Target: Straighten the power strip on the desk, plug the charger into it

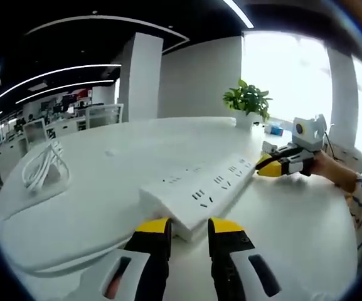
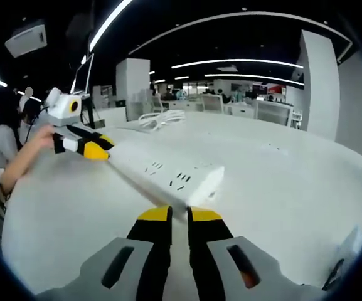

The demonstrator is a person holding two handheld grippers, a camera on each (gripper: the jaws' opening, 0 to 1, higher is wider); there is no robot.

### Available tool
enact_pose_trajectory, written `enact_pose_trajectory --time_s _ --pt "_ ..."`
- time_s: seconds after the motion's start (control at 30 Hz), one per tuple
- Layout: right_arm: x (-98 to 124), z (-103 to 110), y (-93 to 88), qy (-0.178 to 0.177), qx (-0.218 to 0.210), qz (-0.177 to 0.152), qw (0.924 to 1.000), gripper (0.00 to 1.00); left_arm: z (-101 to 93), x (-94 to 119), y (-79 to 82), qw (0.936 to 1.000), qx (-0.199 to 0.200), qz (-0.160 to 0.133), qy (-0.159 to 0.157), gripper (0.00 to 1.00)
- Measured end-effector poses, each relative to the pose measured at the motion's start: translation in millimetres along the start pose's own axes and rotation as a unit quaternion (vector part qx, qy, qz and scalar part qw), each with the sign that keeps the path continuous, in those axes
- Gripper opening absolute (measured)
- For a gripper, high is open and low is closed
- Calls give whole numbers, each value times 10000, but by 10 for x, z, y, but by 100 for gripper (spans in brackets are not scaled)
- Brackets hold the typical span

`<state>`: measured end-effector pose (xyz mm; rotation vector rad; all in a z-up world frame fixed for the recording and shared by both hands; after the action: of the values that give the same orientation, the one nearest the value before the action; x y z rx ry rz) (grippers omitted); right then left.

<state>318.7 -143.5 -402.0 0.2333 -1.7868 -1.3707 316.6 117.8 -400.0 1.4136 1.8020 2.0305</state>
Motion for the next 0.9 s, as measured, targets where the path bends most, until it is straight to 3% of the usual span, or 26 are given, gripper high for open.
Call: enact_pose_trajectory --time_s 0.67,0.9 --pt "198 41 -116 -78 -40 -23 10000 9 -194 20 -35 9988 -409 185 -179 24" --pt "193 40 -113 -96 34 -20 9999 9 -188 21 -40 9990 -363 182 -185 24"
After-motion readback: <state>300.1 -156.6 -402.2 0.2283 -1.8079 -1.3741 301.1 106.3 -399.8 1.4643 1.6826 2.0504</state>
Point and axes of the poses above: the point that each gripper's makers call its tool centre point, and the gripper's own axes: x roughly backward along the fingers, z roughly to its left, y roughly out of its top, the point moved 6 cm from there along x, roughly backward along the fingers, and after that the axes turned 9 degrees about z, right-handed, at the moved point
